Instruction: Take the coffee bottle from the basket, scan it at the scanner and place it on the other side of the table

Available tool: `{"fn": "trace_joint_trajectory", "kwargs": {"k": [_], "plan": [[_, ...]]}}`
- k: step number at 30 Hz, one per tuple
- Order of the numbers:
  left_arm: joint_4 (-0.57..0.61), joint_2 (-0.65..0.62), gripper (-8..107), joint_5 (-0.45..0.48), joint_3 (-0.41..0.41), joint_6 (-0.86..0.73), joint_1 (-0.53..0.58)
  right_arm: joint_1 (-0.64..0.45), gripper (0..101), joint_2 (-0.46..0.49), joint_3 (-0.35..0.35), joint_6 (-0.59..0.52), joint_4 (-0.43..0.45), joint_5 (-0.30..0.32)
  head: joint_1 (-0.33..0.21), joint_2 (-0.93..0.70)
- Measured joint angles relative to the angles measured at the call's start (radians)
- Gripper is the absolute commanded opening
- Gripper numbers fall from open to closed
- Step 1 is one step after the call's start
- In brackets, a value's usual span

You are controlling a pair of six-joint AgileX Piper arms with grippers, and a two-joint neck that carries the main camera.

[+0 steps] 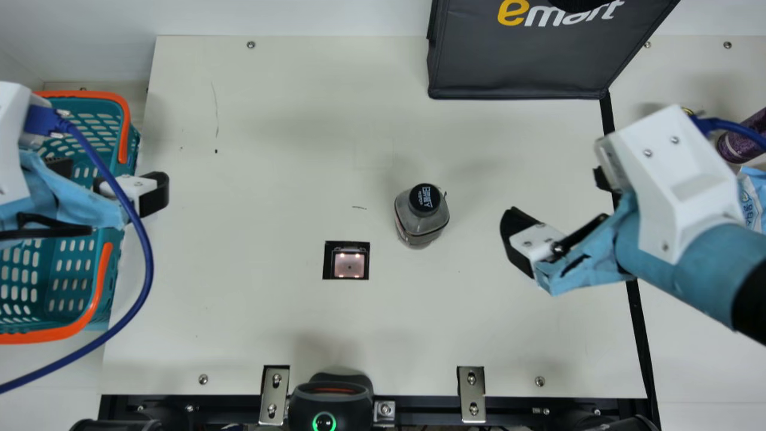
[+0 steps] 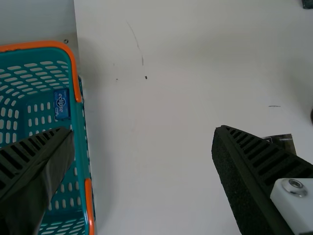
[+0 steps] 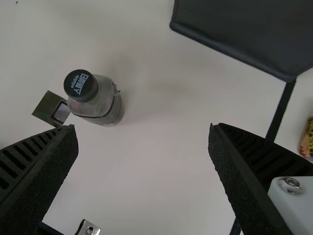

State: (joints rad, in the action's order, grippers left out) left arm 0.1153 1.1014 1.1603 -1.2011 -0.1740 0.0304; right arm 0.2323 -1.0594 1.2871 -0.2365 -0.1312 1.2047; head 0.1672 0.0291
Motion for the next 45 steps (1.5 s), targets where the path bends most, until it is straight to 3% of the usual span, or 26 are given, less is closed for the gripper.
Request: {"fn": "trace_joint_trajectory", "kwargs": {"k": [5,13,27,34,45], "plan": [[0.000,0.000,90,0.000,0.000,0.000,0.000,0.038,95,-0.079,0.023,0.039,-0.009,-0.018,0.000,0.000],[0.000,0.000,90,0.000,0.000,0.000,0.000,0.176,95,-0.174,0.030,0.191,0.063,-0.091,0.000,0.000],[0.000,0.000,90,0.000,0.000,0.000,0.000,0.434,95,-0.303,0.010,0.502,0.299,-0.166,0.000,0.000],[0.000,0.000,90,0.000,0.000,0.000,0.000,0.509,95,-0.351,-0.010,0.644,0.385,-0.187,0.000,0.000],[0.000,0.000,90,0.000,0.000,0.000,0.000,0.556,95,-0.385,-0.061,0.803,0.436,-0.254,0.000,0.002]]}}
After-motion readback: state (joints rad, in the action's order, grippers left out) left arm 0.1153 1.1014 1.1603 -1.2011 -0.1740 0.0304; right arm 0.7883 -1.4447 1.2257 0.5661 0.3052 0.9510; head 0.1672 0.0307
